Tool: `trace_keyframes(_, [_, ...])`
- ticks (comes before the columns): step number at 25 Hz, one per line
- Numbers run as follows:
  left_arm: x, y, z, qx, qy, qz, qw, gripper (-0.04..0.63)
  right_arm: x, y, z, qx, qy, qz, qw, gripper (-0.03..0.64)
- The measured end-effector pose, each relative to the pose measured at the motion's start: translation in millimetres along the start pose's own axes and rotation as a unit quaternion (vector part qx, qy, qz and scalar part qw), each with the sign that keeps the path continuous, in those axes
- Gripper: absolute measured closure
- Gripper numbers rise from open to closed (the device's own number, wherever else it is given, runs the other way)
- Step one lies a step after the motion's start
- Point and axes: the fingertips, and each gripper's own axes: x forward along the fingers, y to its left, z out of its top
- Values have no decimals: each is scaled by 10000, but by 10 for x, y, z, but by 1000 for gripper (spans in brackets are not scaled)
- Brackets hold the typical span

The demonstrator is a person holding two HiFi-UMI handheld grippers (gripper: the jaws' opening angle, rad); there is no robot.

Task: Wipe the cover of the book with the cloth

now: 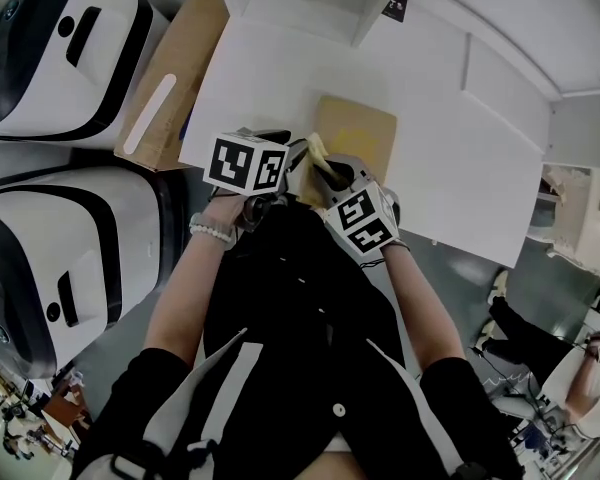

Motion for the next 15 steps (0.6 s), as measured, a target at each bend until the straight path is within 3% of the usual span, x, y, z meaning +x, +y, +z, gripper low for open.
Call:
trace_keyframes(8, [76, 51, -68, -64, 106, 75, 9999, 457, -127, 420, -87, -383, 120, 451, 9982, 581])
trace_keyframes(15, [211, -53, -141, 166, 353, -10, 9992, 457, -292, 773, -247, -421, 290, 1069, 9930, 581])
